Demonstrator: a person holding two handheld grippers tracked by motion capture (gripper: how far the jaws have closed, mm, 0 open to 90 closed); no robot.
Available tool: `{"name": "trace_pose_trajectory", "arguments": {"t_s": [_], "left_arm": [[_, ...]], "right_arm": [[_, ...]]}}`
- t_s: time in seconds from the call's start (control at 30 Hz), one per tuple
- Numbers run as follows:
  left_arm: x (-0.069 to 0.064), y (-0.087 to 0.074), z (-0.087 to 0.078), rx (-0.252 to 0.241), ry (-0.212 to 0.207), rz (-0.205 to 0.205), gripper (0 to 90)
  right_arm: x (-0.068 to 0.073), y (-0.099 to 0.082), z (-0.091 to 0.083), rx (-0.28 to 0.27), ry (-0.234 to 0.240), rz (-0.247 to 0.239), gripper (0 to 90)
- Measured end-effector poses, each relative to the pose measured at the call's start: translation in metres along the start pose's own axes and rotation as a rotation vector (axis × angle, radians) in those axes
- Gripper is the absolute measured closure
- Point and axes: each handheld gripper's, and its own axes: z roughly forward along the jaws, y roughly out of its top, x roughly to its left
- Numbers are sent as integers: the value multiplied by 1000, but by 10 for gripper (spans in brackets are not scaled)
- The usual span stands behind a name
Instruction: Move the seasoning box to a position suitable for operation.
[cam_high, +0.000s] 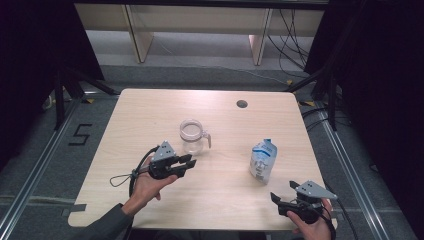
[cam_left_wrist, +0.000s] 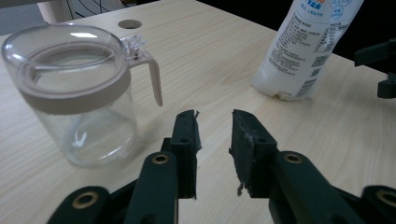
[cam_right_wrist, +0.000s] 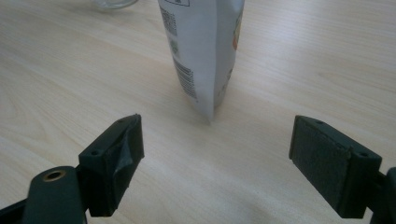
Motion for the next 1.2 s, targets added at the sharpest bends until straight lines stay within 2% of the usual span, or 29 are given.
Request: {"name": "trace_pose_trajectory", "arguments": {"t_s": [0.07,0.1,0.17,0.2,0.23,0.27,0.3,0.33,0.37,0.47,0.5,0.57,0.63,0.7,0.73,0.77,0.8,0.9,0.93,0.97,1.03,1.13,1.2], "left_arm": [[0,3,6,-3,5,4,765],[-1,4,10,-9,4,4,783],[-1,6,13,-5,6,14,812],[-3,8,18,-7,6,17,832],[-4,13,25,0,1,39,842],[-5,15,30,5,4,36,847],[-5,18,35,4,-1,52,850],[-6,21,38,17,5,63,851],[-6,23,42,13,-4,56,853],[-5,32,48,13,-2,55,859],[-5,32,48,13,-2,55,861],[2,41,54,11,26,45,863],[8,46,60,22,49,55,866],[13,51,65,22,60,47,870],[14,53,68,18,62,46,872],[14,53,68,18,62,46,874],[15,56,71,26,74,49,879],[17,60,75,44,79,48,883],[20,63,76,66,81,58,884],[22,64,75,81,88,56,884],[26,66,75,67,104,53,883],[34,69,75,48,94,9,881],[36,69,75,50,102,13,891]], "right_arm": [[0,1,1,7,5,-6,187],[-3,1,3,-14,8,-45,187],[-3,2,4,-10,10,-47,187],[-2,1,5,0,6,-28,188],[-4,1,6,-5,21,-42,188],[-3,1,6,-2,18,-32,188],[-3,2,6,-5,17,-40,189],[0,2,4,3,13,-9,190],[-3,3,5,-15,21,-45,190],[1,4,4,-5,13,-23,194],[1,4,5,-6,17,-31,195],[-2,4,6,-10,22,-51,195],[-1,4,7,-12,27,-43,195],[1,5,7,0,25,-21,196],[-2,5,8,-12,30,-55,196],[-2,5,8,-12,30,-55,196],[2,5,7,3,27,-20,197],[0,5,8,-7,32,-38,197],[1,5,8,-5,33,-34,197],[-1,6,8,-9,38,-60,197],[-1,6,8,-16,41,-49,197],[-1,6,8,-14,43,-50,197],[-2,6,8,-17,43,-54,197]]}}
